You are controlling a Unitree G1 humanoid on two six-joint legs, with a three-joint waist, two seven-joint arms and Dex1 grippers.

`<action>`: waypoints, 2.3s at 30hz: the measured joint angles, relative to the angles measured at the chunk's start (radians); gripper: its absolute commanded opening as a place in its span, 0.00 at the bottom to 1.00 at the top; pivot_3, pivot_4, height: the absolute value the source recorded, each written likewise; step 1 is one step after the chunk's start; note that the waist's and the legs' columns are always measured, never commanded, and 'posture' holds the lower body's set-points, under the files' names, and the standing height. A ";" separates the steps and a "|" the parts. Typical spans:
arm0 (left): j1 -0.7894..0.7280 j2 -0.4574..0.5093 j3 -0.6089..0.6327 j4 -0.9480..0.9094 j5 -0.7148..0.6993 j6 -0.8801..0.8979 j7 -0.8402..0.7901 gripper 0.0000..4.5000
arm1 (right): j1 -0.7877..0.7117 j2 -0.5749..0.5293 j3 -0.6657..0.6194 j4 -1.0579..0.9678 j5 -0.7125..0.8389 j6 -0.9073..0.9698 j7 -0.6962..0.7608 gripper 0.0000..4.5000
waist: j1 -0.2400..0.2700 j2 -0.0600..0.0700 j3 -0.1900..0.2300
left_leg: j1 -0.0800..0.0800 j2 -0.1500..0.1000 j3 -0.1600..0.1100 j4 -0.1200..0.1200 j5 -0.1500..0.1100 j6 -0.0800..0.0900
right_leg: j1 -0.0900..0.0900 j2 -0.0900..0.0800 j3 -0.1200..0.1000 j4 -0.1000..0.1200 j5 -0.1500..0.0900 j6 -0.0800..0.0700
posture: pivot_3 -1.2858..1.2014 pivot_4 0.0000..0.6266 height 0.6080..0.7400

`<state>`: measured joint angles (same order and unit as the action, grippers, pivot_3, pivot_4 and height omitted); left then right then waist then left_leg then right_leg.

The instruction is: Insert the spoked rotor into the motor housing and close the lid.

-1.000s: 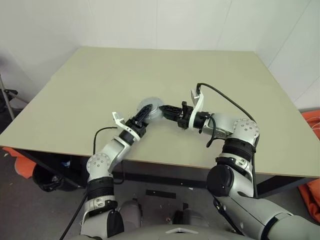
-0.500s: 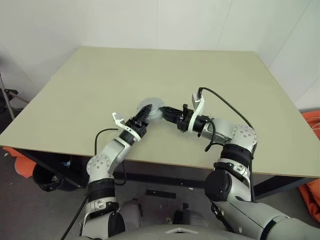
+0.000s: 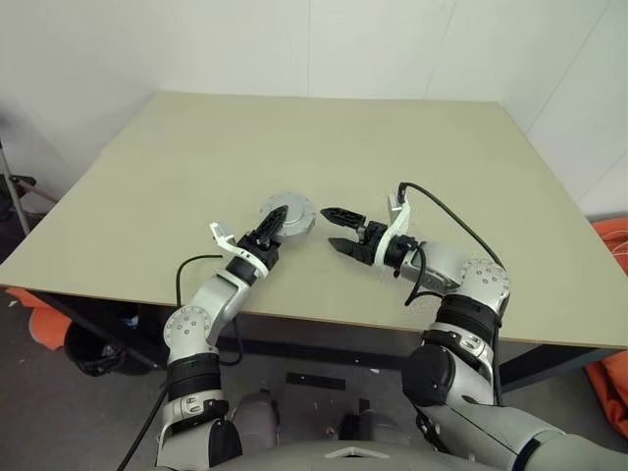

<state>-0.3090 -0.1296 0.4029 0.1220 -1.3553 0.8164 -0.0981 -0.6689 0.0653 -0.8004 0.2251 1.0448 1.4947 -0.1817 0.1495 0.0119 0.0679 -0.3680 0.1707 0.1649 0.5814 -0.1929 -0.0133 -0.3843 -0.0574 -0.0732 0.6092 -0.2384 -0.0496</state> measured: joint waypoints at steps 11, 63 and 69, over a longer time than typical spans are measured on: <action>0.013 0.008 0.032 -0.074 0.110 -0.217 0.028 0.47 | 0.177 -0.132 0.245 -0.104 -0.134 -0.221 0.158 1.00 | 0.000 0.000 0.000 | 0.005 0.000 -0.001 0.001 0.000 0.000 | 0.007 0.000 0.000 -0.002 0.000 0.003 | 0.52 0.00 1.00; -0.038 0.009 0.220 0.030 0.194 -0.504 0.270 0.99 | 0.367 -0.328 0.666 -0.383 -0.397 -0.767 0.637 1.00 | -0.002 -0.009 -0.001 | 0.017 0.000 -0.005 0.005 -0.001 0.002 | 0.022 0.000 -0.001 -0.002 -0.002 -0.001 | 0.52 0.00 1.00; 0.069 0.007 0.185 -0.142 0.151 -0.425 0.391 0.99 | 0.366 -0.329 0.665 -0.382 -0.401 -0.767 0.636 1.00 | -0.009 -0.010 -0.001 | 0.016 0.001 -0.005 0.005 -0.002 0.003 | 0.021 0.001 -0.001 -0.002 -0.002 -0.004 | 0.52 0.00 1.00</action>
<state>-0.2403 -0.1224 0.5881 -0.0199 -1.2045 0.3918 0.2928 -0.3030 -0.2640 -0.1354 -0.1565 0.6438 0.7278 0.4540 0.1410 0.0023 0.0667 -0.3516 0.1712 0.1599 0.5866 -0.1944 -0.0103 -0.3635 -0.0567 -0.0747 0.6071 -0.2401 -0.0540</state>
